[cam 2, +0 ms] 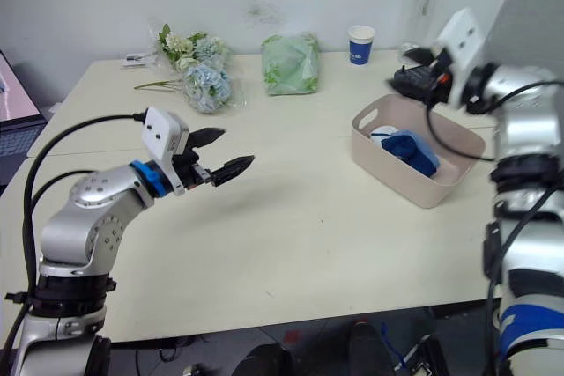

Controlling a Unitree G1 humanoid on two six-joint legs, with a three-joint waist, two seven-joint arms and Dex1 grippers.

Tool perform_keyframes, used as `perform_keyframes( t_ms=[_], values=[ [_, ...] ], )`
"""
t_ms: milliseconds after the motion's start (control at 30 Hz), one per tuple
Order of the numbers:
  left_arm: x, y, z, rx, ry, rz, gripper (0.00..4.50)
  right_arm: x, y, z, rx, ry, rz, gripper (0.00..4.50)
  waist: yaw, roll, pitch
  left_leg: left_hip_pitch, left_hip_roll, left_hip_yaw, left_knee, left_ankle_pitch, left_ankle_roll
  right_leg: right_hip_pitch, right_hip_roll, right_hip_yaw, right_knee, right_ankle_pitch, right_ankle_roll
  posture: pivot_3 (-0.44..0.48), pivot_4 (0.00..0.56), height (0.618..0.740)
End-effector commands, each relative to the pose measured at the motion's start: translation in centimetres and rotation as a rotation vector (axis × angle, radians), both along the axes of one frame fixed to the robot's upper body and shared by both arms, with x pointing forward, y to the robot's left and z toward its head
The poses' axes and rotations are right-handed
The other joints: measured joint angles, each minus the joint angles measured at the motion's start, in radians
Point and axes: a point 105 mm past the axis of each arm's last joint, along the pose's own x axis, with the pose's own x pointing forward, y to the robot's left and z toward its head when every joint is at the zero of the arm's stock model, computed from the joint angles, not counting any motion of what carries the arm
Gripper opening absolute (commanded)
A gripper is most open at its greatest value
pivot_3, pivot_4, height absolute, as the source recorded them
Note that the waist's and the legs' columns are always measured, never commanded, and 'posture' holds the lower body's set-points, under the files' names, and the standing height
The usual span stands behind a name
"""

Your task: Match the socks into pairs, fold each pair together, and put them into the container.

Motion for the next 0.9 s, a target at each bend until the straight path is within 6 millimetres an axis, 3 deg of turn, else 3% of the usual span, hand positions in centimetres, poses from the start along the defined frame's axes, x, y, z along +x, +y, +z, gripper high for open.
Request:
perform_keyframes(
  t_ms=[33,100,167,267,400,633,900],
  values=[
    [-0.5,1.2,0.7,-0.024,-0.081,0.100,4.50,-2.6,2.9,0.9,0.140,-0.027,0.022,4.46,0.010,0.000,0.000,-0.003,-0.001,0.000,0.001,0.000,0.000,-0.003,-0.001,0.000,0.001,0.000,0.000,0.000,0.150,0.740],
    [-1.6,1.7,-0.7,-0.038,-0.067,0.156,4.50,-5.0,5.8,-2.8,0.186,0.059,0.053,4.49,0.015,0.000,-0.002,-0.005,-0.003,-0.002,0.002,0.000,0.000,-0.004,-0.003,-0.001,0.000,0.000,0.000,0.000,0.150,0.740],
    [-2.9,2.0,-2.3,-0.046,-0.033,0.185,4.50,-6.9,6.9,-5.8,0.170,0.100,0.038,4.49,0.020,0.000,-0.002,-0.004,-0.003,-0.003,0.001,0.000,0.000,-0.003,-0.004,-0.002,-0.001,0.000,0.000,0.000,0.150,0.740],
    [-5.1,1.6,-4.8,-0.033,0.033,0.180,4.50,-9.0,6.9,-9.5,0.130,0.154,0.002,4.49,0.030,0.000,-0.002,-0.003,-0.005,-0.001,0.001,0.000,0.001,-0.002,-0.004,-0.001,-0.001,0.000,0.000,0.000,0.150,0.740],
    [-7.0,0.5,-8.0,-0.013,0.108,0.213,4.50,-9.9,4.7,-13.7,0.072,0.183,-0.142,4.49,0.033,0.000,-0.002,0.002,-0.005,0.000,0.001,0.000,0.002,0.004,-0.004,-0.001,0.000,0.002,0.001,0.000,0.150,0.740],
    [-7.4,0.3,-9.6,0.045,0.082,0.283,4.50,-11.9,1.5,-16.6,0.168,0.228,-0.314,4.49,0.033,0.000,-0.003,0.015,-0.004,0.003,-0.003,0.000,0.002,0.015,0.001,0.000,-0.003,0.001,0.001,0.000,0.150,0.740],
    [-7.3,0.6,-9.9,0.015,0.083,0.295,4.50,-11.1,1.7,-17.1,0.174,0.227,-0.320,4.49,0.029,0.000,-0.003,0.016,-0.004,0.003,-0.004,0.000,0.002,0.016,0.003,0.000,-0.003,0.001,0.001,0.000,0.150,0.740]
  ],
)
